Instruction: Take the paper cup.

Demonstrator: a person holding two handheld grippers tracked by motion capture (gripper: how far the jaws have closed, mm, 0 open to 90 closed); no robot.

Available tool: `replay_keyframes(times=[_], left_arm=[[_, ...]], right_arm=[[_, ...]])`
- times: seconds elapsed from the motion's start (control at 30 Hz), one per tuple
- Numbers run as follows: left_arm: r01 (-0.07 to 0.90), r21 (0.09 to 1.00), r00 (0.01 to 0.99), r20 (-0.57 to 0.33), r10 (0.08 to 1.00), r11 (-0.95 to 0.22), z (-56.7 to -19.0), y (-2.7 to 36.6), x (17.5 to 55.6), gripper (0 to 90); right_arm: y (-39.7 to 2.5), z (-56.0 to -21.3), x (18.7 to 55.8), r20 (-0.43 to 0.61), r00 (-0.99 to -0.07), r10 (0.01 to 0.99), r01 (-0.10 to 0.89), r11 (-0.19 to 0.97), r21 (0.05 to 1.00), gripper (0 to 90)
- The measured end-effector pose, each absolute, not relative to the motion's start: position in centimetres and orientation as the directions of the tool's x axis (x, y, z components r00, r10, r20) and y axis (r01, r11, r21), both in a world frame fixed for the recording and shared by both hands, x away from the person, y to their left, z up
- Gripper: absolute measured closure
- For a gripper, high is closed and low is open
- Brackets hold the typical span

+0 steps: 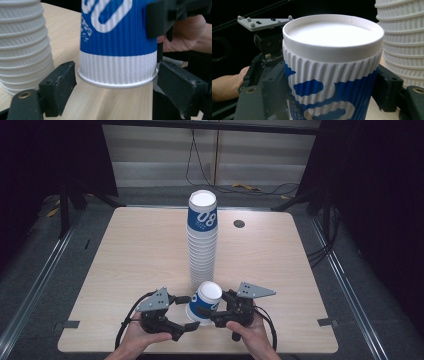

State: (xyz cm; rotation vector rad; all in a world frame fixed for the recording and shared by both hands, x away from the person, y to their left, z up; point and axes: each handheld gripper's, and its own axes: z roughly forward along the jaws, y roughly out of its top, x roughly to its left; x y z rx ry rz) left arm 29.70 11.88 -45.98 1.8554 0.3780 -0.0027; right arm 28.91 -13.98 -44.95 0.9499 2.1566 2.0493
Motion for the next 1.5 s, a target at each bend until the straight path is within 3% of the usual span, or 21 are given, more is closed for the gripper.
replay_keyframes(times=[0.33, 1.03, 1.17, 1.23, 1.5], left_arm=[[0.258, 0.928, 0.945, -0.186, 0.268, -0.267, -46.4, 10.9, 29.4, 10.6], [0.248, 0.931, 0.951, -0.182, 0.25, -0.267, -46.3, 10.8, 29.6, 14.6], [0.248, 0.925, 0.953, -0.18, 0.242, -0.288, -46.2, 10.9, 29.7, 15.9], [0.247, 0.924, 0.954, -0.18, 0.24, -0.291, -46.2, 11.0, 29.7, 16.4], [0.239, 0.922, 0.958, -0.173, 0.23, -0.305, -46.1, 10.9, 29.6, 17.1]], right_arm=[[-13.3, -44.8, 28.5, 0.388, -0.816, 0.428, 0.402, -0.063, 0.914, 25.8], [-12.2, -44.8, 28.4, 0.361, -0.836, 0.413, 0.386, -0.025, 0.922, 25.1], [-12.0, -44.6, 28.3, 0.352, -0.837, 0.419, 0.388, 0.0, 0.922, 23.7], [-12.1, -44.7, 28.5, 0.371, -0.827, 0.423, 0.415, 0.014, 0.91, 15.1], [-12.0, -44.7, 28.4, 0.372, -0.826, 0.423, 0.423, 0.031, 0.906, 13.8]])
